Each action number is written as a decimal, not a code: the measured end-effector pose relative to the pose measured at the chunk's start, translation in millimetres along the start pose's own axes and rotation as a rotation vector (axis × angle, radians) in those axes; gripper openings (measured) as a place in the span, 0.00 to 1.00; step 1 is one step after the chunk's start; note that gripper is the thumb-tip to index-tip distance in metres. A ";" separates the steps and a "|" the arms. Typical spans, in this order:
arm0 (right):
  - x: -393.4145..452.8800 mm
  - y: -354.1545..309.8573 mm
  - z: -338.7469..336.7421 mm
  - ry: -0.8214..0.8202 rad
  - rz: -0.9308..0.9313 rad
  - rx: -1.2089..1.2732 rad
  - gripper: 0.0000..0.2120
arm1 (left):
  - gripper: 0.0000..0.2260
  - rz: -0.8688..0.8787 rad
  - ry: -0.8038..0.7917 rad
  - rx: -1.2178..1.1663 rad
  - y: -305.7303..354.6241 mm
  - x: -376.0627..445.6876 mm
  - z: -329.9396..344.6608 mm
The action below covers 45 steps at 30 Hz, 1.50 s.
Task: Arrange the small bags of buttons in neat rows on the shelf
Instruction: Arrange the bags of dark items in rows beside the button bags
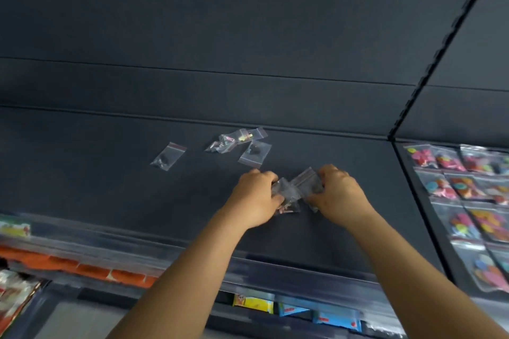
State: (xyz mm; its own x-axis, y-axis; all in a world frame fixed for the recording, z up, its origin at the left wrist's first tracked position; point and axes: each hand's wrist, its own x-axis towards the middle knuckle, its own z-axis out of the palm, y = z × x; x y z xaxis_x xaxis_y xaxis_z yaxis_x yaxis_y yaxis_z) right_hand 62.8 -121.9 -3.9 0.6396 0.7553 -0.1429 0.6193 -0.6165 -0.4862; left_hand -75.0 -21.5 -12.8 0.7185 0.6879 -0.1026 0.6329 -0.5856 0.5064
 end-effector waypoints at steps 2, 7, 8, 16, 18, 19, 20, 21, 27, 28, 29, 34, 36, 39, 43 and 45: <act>-4.6 -1.2 1.0 -0.001 0.012 0.018 0.14 | 0.15 -0.035 -0.003 -0.058 0.0 -2.7 -1.1; -17.9 4.5 3.8 0.122 0.012 0.210 0.07 | 0.02 0.016 0.169 -0.135 2.6 -11.5 -4.6; -20.5 6.6 3.3 0.156 0.021 0.281 0.04 | 0.03 0.039 0.210 -0.146 4.4 -12.3 -5.2; -49.7 41.2 -27.3 0.313 0.124 0.769 0.04 | 0.06 0.158 0.282 -0.452 60.9 -9.4 0.7; -58.5 53.5 -41.0 0.347 0.114 0.846 0.05 | 0.04 0.151 0.207 -0.578 84.3 -9.3 12.9; -62.7 61.2 -48.4 0.364 0.113 0.866 0.06 | 0.03 0.141 0.169 -0.645 96.7 -9.7 19.7; -67.6 69.7 -56.2 0.380 0.116 0.867 0.07 | 0.03 0.131 0.136 -0.709 109.1 -10.4 26.8; -72.8 79.4 -64.0 0.392 0.124 0.856 0.08 | 0.03 0.121 0.102 -0.770 121.5 -11.2 34.4; -113.9 157.5 -109.4 0.440 0.208 0.931 0.08 | 0.06 0.107 -0.172 -0.953 206.6 -26.5 87.7; -121.9 172.2 -116.7 0.451 0.221 0.940 0.07 | 0.06 0.107 -0.195 -0.966 223.2 -30.3 97.5; -129.9 187.7 -124.0 0.463 0.234 0.953 0.07 | 0.06 0.103 -0.215 -0.973 240.3 -34.3 107.3; -172.3 264.2 -162.4 0.546 0.273 0.958 0.07 | 0.05 0.121 -0.364 -1.014 330.3 -58.0 154.6; -188.1 293.9 -179.5 0.581 0.289 0.955 0.08 | 0.09 0.155 -0.404 -1.016 365.7 -69.8 171.8; -210.7 336.8 -205.5 0.654 0.297 0.987 0.09 | 0.09 0.174 -0.438 -1.025 414.5 -84.8 197.1; -240.8 385.3 -235.8 0.735 0.309 1.058 0.11 | 0.07 0.219 -0.474 -1.014 469.3 -97.7 228.1; -252.8 407.9 -248.6 0.761 0.322 1.068 0.09 | 0.06 0.247 -0.490 -1.011 495.0 -102.2 241.8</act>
State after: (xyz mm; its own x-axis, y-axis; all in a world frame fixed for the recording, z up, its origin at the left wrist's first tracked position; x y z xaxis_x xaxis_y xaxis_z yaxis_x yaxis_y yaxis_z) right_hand 267.0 -619.6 48.2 0.9956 0.0864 -0.0366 -0.0362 -0.0059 -0.9993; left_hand 234.6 -485.5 41.4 0.9661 0.2314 -0.1145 0.0978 0.0828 0.9918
